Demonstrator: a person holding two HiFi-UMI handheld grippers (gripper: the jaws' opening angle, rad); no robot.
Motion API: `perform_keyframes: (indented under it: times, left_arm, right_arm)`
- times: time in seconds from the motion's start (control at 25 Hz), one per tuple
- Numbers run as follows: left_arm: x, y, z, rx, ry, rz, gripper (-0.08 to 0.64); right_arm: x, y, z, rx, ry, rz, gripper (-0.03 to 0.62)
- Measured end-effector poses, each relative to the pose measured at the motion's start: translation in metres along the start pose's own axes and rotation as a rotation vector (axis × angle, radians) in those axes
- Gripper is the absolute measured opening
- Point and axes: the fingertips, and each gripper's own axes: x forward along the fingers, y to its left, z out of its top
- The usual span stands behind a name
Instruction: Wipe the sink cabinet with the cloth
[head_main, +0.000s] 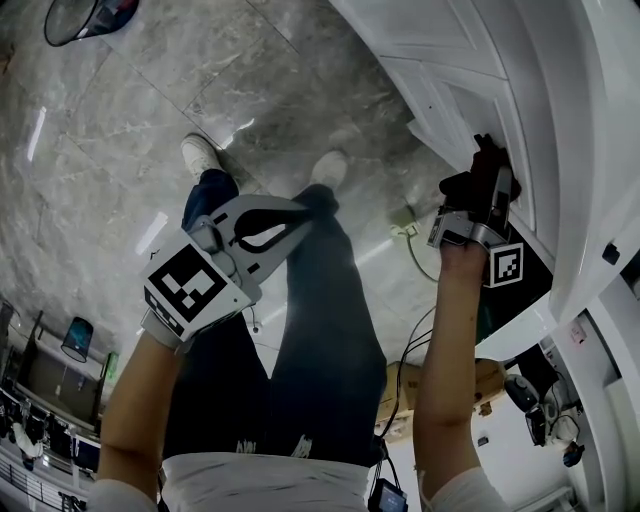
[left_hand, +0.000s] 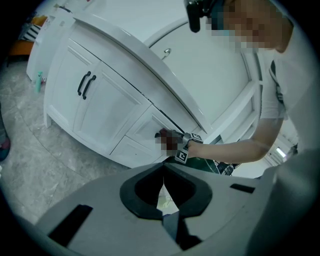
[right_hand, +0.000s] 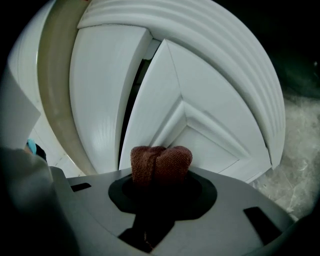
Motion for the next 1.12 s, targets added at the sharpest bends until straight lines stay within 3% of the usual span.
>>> perform_keyframes:
  times: [0.12, 0.48, 0.8, 1.12]
  left_arm:
    - [-0.006, 0.006, 0.002, -0.014, -0.015, 0.010, 0.012]
    - [-0.026, 0.024, 0.004, -0.050, -0.053, 0.046, 0.012]
    - [-0.032, 0.031, 0.005, -0.067, -0.075, 0.055, 0.012]
    - [-0.043, 0.039, -0.006, -0.104, -0.099, 0.082, 0.012]
  right_arm:
    - [0.011, 0.009, -0.009, -0.049, 0.030, 0.007, 0.121]
    - [0.022, 0.020, -0.019, -0.058, 0.037, 0.002, 0.121]
    - [0.072, 0.054, -0.061, -0.135, 0.182, 0.092, 0.121]
    - [0.092, 0.021, -0.084, -0.159, 0.205, 0.013, 0.121]
